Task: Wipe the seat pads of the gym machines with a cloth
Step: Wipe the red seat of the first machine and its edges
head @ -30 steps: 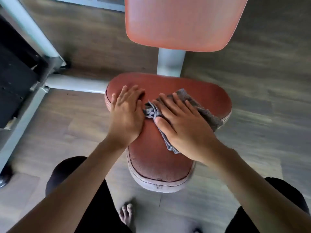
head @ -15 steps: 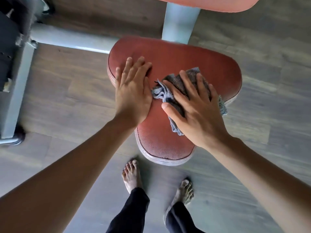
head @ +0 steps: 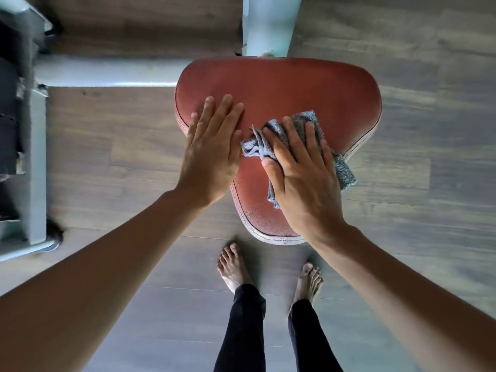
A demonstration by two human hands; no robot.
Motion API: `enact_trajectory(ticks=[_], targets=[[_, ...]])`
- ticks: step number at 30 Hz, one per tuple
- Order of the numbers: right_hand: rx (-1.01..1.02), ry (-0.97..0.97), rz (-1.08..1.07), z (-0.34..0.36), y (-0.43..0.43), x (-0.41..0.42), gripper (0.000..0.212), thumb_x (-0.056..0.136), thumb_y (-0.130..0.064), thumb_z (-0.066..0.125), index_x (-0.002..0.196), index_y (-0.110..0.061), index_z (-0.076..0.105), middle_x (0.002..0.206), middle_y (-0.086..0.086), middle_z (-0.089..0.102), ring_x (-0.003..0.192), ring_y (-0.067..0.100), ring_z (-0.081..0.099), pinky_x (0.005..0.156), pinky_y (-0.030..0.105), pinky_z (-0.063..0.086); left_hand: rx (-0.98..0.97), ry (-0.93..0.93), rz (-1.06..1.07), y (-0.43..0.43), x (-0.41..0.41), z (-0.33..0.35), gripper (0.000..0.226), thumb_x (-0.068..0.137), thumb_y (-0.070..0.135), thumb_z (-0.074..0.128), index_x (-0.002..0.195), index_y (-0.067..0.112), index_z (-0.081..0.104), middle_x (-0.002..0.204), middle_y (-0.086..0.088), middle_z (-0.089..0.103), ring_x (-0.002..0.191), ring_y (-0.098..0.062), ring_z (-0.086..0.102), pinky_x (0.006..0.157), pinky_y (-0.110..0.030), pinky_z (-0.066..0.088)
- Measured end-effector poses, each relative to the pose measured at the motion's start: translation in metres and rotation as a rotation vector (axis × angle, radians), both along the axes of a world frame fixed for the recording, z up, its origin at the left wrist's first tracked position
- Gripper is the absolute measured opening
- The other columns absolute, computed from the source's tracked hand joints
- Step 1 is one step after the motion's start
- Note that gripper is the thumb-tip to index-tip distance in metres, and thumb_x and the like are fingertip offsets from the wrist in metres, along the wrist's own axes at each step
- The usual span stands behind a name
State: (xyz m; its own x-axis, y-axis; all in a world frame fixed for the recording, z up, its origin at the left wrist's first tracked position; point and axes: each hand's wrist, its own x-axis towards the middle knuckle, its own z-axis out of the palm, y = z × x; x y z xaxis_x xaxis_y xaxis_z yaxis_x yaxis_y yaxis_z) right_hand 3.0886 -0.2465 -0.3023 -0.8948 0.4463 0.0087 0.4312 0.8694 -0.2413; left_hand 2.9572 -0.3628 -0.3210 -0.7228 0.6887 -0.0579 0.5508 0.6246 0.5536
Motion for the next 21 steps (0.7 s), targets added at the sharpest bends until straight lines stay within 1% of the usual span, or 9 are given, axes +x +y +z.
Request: enact_trajectory(ticks=[5,9,11,13,15,16,18,21], targets=[[-0.035,0.064,-0.02,-0.006,0.004,-0.006,0.045,0.105,-0.035,0.037,0.145,-0.019,0.049,0.153,0.006,0.044,0.144,0.03,0.037,0.116,0.048,0.031,0.0,-0.004,-0.003,0.002,0.002,0.002,0.047,0.105,0.024,0.032,0.149,0.01,0.04,0.159,-0.01,0.03,0.15,-0.033,0.017,0.124,-0.048,0.01],[-0.079,0.115,-0.018,-0.005,0.007,-0.011,0.043,0.103,-0.028,0.04,0.141,-0.012,0.053,0.148,0.012,0.05,0.14,0.033,0.042,0.114,0.049,0.036,-0.055,-0.038,-0.02,0.003,-0.001,0.008,0.049,0.104,0.027,0.03,0.151,0.013,0.036,0.161,-0.008,0.026,0.151,-0.03,0.013,0.124,-0.045,0.008],[-0.142,0.092,-0.019,-0.002,0.009,-0.011,0.044,0.103,-0.028,0.038,0.142,-0.012,0.051,0.149,0.012,0.048,0.141,0.033,0.04,0.115,0.049,0.034,-0.102,-0.072,-0.03,0.004,-0.004,0.013,0.049,0.105,0.028,0.03,0.153,0.016,0.032,0.163,-0.005,0.022,0.152,-0.028,0.01,0.124,-0.043,0.006],[-0.239,0.066,-0.006,0.002,0.012,-0.011,0.044,0.103,-0.028,0.038,0.143,-0.011,0.05,0.15,0.012,0.047,0.143,0.032,0.037,0.116,0.049,0.032,-0.136,-0.12,-0.034,0.005,-0.007,0.02,0.048,0.105,0.022,0.036,0.152,0.018,0.033,0.163,-0.004,0.021,0.152,-0.026,0.009,0.124,-0.043,0.007],[-0.319,0.089,0.015,0.011,0.014,-0.007,0.042,0.102,-0.024,0.043,0.141,-0.009,0.052,0.148,0.012,0.049,0.141,0.032,0.04,0.114,0.048,0.035,-0.129,-0.177,-0.033,0.002,-0.004,0.033,0.047,0.102,0.014,0.043,0.149,0.017,0.039,0.161,-0.007,0.026,0.151,-0.026,0.015,0.123,-0.038,0.013],[-0.358,0.117,0.017,0.017,0.013,-0.003,0.041,0.102,-0.021,0.045,0.14,-0.008,0.053,0.146,0.012,0.05,0.139,0.031,0.043,0.114,0.045,0.036,-0.117,-0.202,-0.025,-0.002,-0.001,0.04,0.047,0.1,0.011,0.046,0.147,0.015,0.043,0.158,-0.008,0.032,0.149,-0.024,0.022,0.12,-0.033,0.016],[-0.472,0.161,-0.019,0.034,0.005,0.01,0.04,0.102,-0.018,0.047,0.14,-0.008,0.053,0.146,0.01,0.051,0.138,0.026,0.045,0.115,0.033,0.034,-0.106,-0.232,-0.006,-0.011,0.01,0.058,0.044,0.099,0.009,0.049,0.143,0.015,0.048,0.151,-0.006,0.044,0.141,-0.02,0.036,0.114,-0.027,0.025],[-0.614,0.18,-0.105,0.065,-0.015,0.042,0.039,0.103,-0.016,0.047,0.141,-0.013,0.052,0.148,0.004,0.05,0.138,0.016,0.044,0.11,0.013,0.028,-0.121,-0.236,-0.018,-0.026,0.036,0.092,0.041,0.099,0.012,0.049,0.139,0.018,0.053,0.144,-0.002,0.053,0.132,-0.019,0.047,0.109,-0.026,0.03]])
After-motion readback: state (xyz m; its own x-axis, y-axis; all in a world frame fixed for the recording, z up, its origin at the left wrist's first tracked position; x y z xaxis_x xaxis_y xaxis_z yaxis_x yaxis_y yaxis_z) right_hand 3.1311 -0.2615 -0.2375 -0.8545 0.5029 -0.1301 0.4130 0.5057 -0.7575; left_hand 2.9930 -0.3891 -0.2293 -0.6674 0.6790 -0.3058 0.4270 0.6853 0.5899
